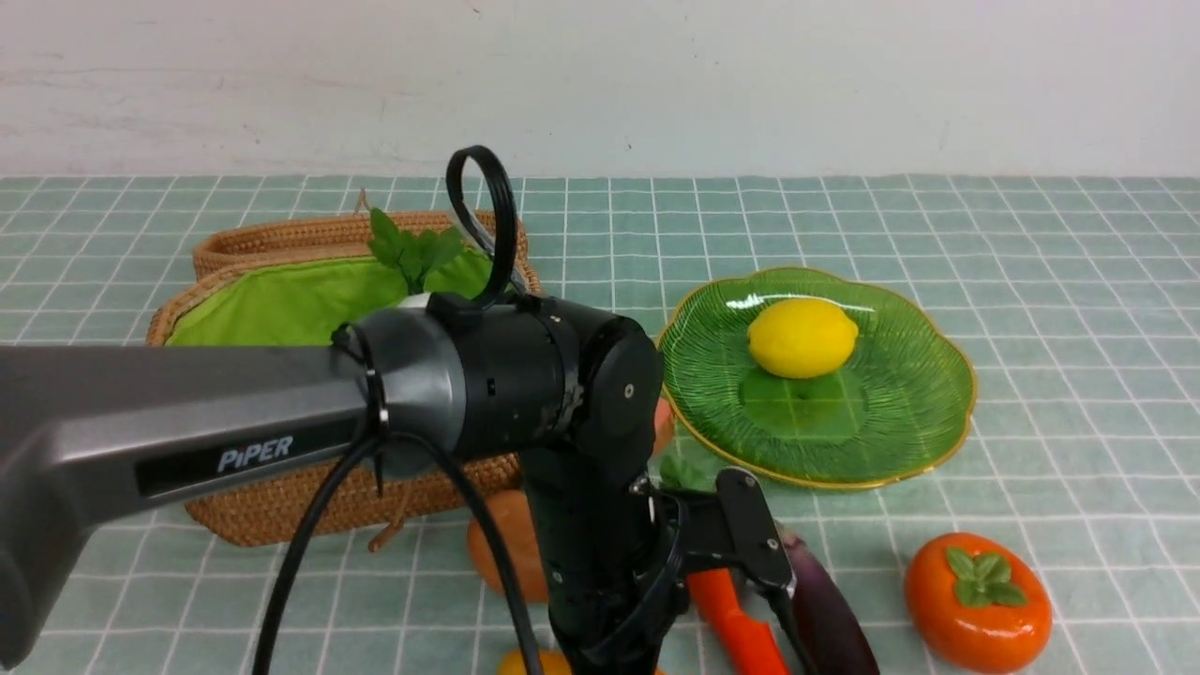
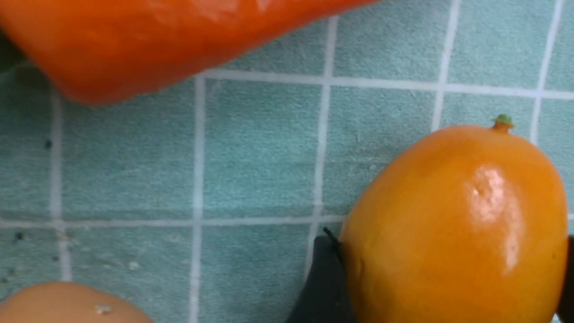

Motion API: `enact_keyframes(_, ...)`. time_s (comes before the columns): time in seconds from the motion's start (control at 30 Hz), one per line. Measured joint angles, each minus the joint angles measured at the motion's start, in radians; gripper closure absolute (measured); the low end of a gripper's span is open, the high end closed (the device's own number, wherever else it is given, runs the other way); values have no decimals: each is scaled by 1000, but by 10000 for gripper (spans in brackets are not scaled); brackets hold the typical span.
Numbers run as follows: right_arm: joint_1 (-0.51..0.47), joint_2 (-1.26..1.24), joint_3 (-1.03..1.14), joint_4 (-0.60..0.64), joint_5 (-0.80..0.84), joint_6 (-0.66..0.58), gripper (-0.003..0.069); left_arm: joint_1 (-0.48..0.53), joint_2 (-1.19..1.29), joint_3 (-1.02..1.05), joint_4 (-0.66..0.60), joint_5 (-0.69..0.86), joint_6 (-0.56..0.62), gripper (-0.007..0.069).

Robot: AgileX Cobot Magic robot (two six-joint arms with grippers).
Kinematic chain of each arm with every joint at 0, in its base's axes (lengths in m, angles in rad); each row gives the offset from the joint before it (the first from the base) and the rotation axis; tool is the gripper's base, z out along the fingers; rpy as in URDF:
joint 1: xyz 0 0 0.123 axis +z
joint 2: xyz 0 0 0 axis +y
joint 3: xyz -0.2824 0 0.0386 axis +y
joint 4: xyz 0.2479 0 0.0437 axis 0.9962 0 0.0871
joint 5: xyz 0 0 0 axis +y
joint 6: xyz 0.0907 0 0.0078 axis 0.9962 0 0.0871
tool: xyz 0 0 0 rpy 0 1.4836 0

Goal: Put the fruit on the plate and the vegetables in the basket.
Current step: Grab the mango with your left arm and place it on the right plate

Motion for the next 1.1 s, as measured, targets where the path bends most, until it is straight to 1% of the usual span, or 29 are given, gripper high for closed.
enact_keyframes(0.2,0,0,0,0,0,0,417,0,4,-48,-43,52,0,54)
enact_keyframes(0.4,0,0,0,0,0,0,417,0,-14,-221,-79,161,-1,54)
enact_keyframes(0.5,0,0,0,0,0,0,417,0,-15,-322,-84,165,-1,54)
enact_keyframes(0.57,0,0,0,0,0,0,417,0,-15,-375,-84,103,-1,54)
enact_keyframes(0.63,0,0,0,0,0,0,417,0,-12,-402,-84,-21,-1,54)
enact_keyframes(0.7,0,0,0,0,0,0,417,0,1,-409,-84,-186,-1,54)
enact_keyframes(0.8,0,0,0,0,0,0,417,0,68,-415,-83,-490,-3,54)
enact_keyframes(0.83,0,0,0,0,0,0,417,0,91,-415,-82,-549,-3,54)
enact_keyframes(0.87,0,0,0,0,0,0,417,0,103,-415,-82,-576,-4,54)
enact_keyframes(0.93,0,0,0,0,0,0,417,0,178,-415,-78,-720,-4,54)
enact_keyframes(1.0,0,0,0,0,0,0,417,0,245,-415,-77,-819,-11,54)
enact_keyframes(1.1,0,0,0,0,0,0,417,0,280,-415,-77,-846,-17,54)
